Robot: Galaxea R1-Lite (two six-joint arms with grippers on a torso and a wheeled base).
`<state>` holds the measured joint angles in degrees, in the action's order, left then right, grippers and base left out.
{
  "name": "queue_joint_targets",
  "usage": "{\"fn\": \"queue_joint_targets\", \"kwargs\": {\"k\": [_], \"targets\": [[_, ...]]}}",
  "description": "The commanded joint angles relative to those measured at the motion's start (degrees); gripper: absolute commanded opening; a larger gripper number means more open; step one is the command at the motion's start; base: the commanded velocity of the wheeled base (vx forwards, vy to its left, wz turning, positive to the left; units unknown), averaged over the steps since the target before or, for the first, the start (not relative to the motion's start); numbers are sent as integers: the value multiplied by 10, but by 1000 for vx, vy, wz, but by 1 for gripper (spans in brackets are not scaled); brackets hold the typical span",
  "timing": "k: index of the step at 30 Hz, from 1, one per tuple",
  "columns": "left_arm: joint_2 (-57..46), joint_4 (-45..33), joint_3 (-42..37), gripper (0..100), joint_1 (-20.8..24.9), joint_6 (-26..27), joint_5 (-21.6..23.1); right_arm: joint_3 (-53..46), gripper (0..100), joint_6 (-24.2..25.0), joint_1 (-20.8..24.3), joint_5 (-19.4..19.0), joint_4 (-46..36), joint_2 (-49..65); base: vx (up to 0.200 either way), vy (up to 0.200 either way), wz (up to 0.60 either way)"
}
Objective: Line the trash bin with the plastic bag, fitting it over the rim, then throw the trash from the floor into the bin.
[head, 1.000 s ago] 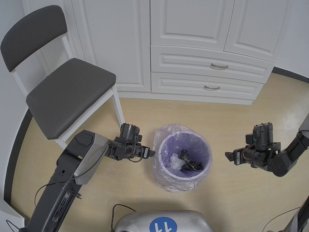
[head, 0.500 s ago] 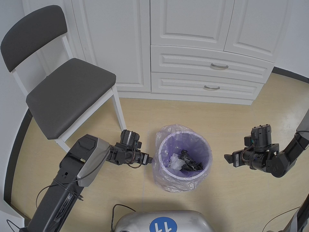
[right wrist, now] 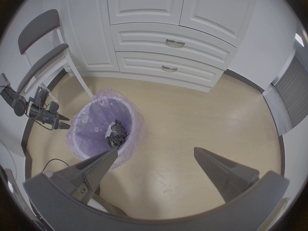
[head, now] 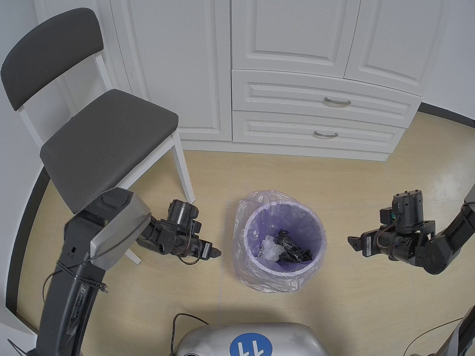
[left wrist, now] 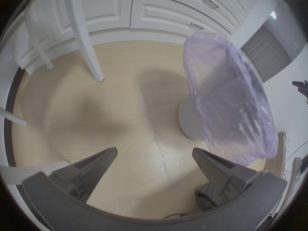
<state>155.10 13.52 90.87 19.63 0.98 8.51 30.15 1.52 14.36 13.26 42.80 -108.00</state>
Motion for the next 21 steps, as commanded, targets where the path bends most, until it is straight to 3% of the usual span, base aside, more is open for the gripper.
{"fn": "queue_joint_targets", "kwargs": {"k": [1,3,4,5,6,7,10,15,17,21], "targets": [[-259,182,-334,100,-19,14,-18,-59,100,4,-1,0,-2,102,0,0,0],[-313,234,-411,100,-16,11,-18,-82,100,5,0,0,4,125,0,0,0],[-313,234,-411,100,-16,11,-18,-82,100,5,0,0,4,125,0,0,0],[-375,288,-489,100,-13,9,-18,-100,100,5,0,1,4,155,0,0,0],[-375,288,-489,100,-13,9,-18,-100,100,5,0,1,4,155,0,0,0],[-437,328,-554,100,-12,5,-17,-111,100,8,-2,4,1,186,0,0,0],[-546,365,-640,100,-14,-12,-17,-142,100,29,4,5,4,256,0,0,0],[-691,361,-705,100,-13,-41,-17,-153,100,32,-6,9,-4,367,0,0,0],[-795,351,-733,100,-16,-62,-18,-160,100,26,-25,14,-7,449,0,0,0],[-928,287,-736,100,-17,-72,-26,-171,100,21,-31,35,-37,555,0,0,0]]}}
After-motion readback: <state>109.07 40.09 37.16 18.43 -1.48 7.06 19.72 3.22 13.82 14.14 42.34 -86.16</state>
